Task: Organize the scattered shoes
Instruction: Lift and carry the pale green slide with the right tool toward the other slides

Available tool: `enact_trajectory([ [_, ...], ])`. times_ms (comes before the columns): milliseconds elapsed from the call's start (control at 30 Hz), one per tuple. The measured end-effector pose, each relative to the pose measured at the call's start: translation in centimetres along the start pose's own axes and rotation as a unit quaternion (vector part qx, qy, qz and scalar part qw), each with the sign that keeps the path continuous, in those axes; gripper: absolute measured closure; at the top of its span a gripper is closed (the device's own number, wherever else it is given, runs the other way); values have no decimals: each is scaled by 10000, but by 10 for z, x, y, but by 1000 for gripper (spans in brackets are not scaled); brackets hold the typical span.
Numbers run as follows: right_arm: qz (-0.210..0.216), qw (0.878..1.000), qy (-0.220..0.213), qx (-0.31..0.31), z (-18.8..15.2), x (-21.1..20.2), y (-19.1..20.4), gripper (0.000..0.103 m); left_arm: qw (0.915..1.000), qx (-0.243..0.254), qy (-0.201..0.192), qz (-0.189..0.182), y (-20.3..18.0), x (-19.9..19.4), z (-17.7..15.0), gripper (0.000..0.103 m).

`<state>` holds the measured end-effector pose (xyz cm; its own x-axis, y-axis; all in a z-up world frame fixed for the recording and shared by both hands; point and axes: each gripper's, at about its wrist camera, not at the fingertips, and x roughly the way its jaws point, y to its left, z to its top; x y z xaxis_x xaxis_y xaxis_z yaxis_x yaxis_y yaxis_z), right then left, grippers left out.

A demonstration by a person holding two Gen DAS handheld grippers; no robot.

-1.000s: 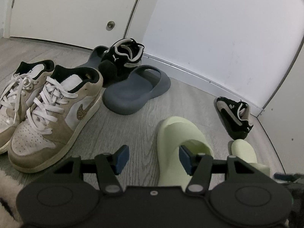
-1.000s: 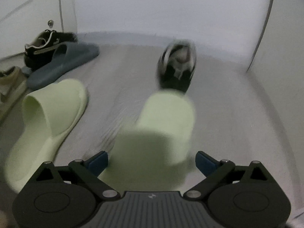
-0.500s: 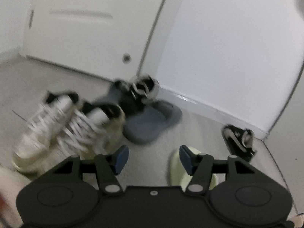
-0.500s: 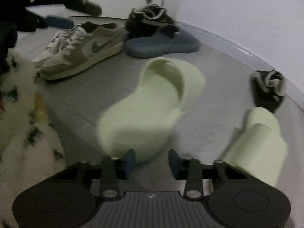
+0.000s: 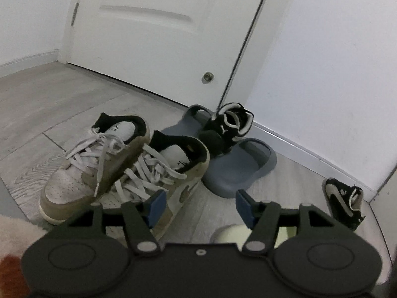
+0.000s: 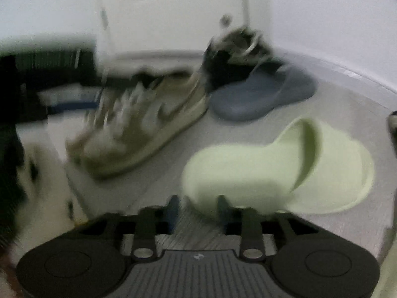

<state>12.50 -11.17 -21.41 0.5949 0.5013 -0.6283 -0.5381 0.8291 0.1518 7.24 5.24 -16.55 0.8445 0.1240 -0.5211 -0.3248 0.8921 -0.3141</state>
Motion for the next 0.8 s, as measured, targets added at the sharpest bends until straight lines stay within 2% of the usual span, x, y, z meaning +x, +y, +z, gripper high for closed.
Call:
enact_trajectory([
  [33,-174,9996,-237,-16,2,-8,-9,6,10000,-45,19,-28,1,2,0,39],
  [133,-875,9952,-436,-5,11,-15,-41,6,9999,-16,116,-60,-2,9,-1,39],
  [167,-969,9944,-430,19,12,-13,-48,6,9999,46,136,-63,-4,10,-2,39],
  [233,-1020,9932,-503,242,15,-4,-71,6,9997,198,151,-59,-9,12,-4,39],
  [333,-870,9935,-443,580,16,16,-90,6,9994,268,165,-112,-11,14,-5,39],
  [500,-844,9940,9,701,17,49,-91,6,9995,212,154,-186,-9,12,-5,39],
  [567,-976,9922,19,781,14,55,-87,8,9993,241,172,-227,-10,13,-6,39],
  [633,-1290,9881,76,835,10,57,-80,18,9989,319,203,-279,-13,14,-6,38],
  [733,-1669,9798,231,1082,4,55,-69,18,9988,338,228,-260,-14,15,-7,38],
  [800,-1678,9762,373,1320,1,47,-66,17,9990,286,233,-240,-13,15,-6,38],
])
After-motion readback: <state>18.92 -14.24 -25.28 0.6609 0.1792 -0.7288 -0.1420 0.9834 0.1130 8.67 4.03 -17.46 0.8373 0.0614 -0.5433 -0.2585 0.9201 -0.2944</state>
